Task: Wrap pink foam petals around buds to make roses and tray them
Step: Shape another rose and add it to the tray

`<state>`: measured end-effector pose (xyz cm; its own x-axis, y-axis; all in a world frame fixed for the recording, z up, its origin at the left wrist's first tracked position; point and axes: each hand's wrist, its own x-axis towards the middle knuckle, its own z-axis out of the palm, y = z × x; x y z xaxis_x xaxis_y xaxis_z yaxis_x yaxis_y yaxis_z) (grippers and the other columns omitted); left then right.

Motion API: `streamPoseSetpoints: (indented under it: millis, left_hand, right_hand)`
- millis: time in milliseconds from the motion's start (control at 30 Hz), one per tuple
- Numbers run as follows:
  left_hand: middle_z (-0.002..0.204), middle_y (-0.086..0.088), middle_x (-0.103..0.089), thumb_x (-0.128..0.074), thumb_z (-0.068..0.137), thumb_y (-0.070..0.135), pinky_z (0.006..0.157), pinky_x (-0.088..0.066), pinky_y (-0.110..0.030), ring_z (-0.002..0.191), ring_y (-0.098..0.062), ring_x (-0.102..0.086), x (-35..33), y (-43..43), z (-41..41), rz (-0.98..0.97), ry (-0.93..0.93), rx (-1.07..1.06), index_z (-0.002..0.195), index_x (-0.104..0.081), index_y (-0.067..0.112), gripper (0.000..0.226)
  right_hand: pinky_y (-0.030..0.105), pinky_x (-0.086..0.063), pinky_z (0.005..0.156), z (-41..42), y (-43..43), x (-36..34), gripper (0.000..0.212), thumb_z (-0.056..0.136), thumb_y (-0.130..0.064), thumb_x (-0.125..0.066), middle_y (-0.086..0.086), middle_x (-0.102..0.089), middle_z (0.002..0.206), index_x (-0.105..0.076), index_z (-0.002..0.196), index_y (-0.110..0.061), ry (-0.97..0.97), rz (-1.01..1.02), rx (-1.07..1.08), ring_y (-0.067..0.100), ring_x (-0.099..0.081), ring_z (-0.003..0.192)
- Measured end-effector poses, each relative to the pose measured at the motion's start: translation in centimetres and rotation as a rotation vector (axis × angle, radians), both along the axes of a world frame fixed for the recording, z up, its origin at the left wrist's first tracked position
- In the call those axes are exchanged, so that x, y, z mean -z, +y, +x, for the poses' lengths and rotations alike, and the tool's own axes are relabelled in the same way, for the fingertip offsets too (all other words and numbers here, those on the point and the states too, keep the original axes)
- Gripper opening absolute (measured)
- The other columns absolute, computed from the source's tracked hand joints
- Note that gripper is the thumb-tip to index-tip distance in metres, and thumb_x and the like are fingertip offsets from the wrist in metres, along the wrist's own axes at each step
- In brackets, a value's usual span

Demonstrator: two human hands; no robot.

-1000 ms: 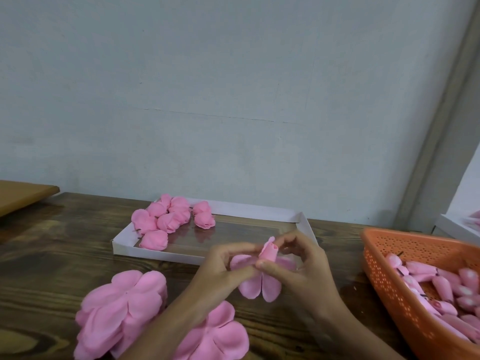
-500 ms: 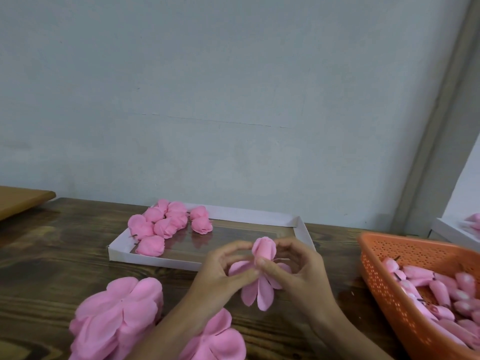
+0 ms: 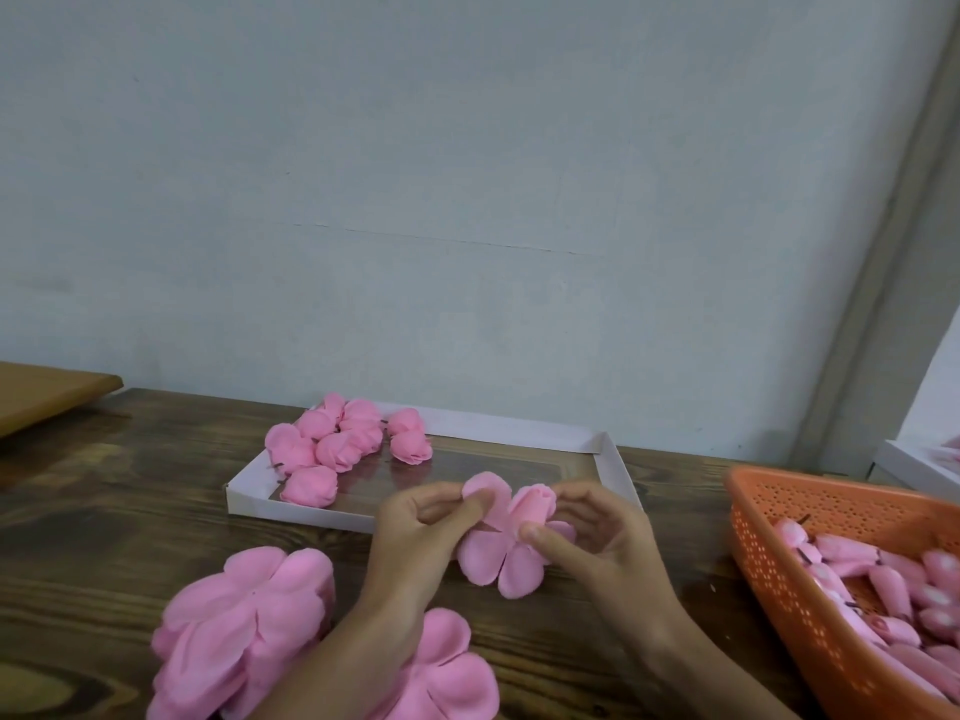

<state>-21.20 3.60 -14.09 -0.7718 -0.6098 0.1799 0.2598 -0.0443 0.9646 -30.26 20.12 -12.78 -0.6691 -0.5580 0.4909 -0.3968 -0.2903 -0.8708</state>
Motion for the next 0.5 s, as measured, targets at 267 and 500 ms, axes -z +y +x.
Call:
streamPoseSetpoints:
  millis: [267,500]
  left_hand:
    - [0.084,-0.003,-0.080,-0.082,0.077,0.031,0.067,-0.056,-0.019,0.081,-0.015,-0.076,-0.8,1.1,0.6,-0.154,0.143,-0.031,0.083,-0.084,0.023,0.010]
    - [0.093,-0.005,-0.082,-0.077,0.083,0.030,0.075,-0.058,-0.023,0.089,-0.021,-0.078,-1.1,1.5,0.7,-0.230,0.243,0.057,0.094,-0.086,0.019,0.018]
  right_hand:
    - [0.033,-0.062,0.083,0.8,0.1,-0.5,0.021,0.080,-0.006,-0.086,0.009,-0.080,0.105,-0.076,0.097,-0.010,0.016,0.028,-0.060,0.025,-0.078,0.098]
    - [0.032,-0.063,0.079,0.8,0.1,-0.9,0.018,0.080,-0.004,-0.085,0.004,-0.077,0.116,-0.075,0.095,-0.008,-0.029,0.012,-0.041,0.024,-0.078,0.099]
